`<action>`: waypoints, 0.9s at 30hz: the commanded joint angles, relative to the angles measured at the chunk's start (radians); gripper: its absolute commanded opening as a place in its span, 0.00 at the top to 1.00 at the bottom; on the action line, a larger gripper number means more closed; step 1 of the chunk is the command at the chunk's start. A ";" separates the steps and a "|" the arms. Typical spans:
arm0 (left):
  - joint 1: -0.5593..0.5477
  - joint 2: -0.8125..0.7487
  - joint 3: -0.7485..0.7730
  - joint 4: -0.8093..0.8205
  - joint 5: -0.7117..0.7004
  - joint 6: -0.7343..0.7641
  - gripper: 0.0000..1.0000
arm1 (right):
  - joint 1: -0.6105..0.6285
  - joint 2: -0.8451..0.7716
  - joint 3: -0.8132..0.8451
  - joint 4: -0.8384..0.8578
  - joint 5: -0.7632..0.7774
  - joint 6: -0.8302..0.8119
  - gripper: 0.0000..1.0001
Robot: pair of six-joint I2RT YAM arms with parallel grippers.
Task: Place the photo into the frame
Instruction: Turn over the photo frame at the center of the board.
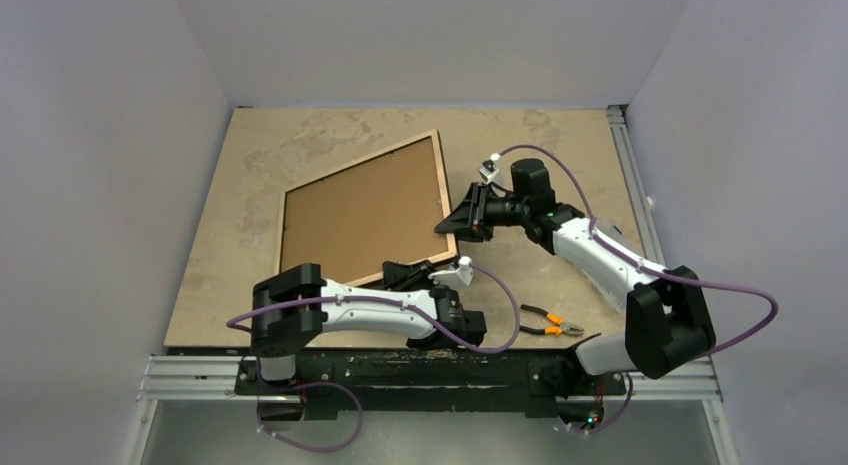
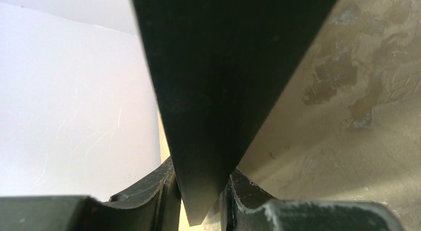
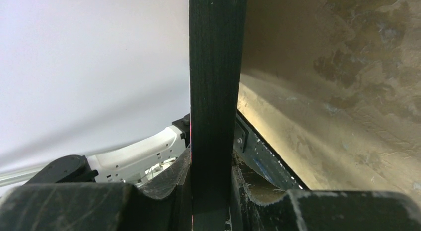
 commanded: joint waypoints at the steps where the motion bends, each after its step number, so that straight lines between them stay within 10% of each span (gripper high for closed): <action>1: -0.006 -0.089 -0.028 0.206 0.151 0.083 0.74 | -0.016 -0.052 0.053 0.004 0.013 -0.053 1.00; 8: -0.005 -0.227 -0.115 0.417 0.263 0.250 0.97 | -0.016 -0.114 0.081 -0.093 0.022 -0.052 1.00; 15: 0.009 -0.336 -0.093 0.443 0.289 0.340 0.98 | -0.018 -0.164 0.012 -0.006 -0.009 0.045 0.97; 27: 0.008 -0.412 0.009 0.348 0.283 0.450 1.00 | -0.062 -0.257 0.076 -0.014 0.015 0.022 0.16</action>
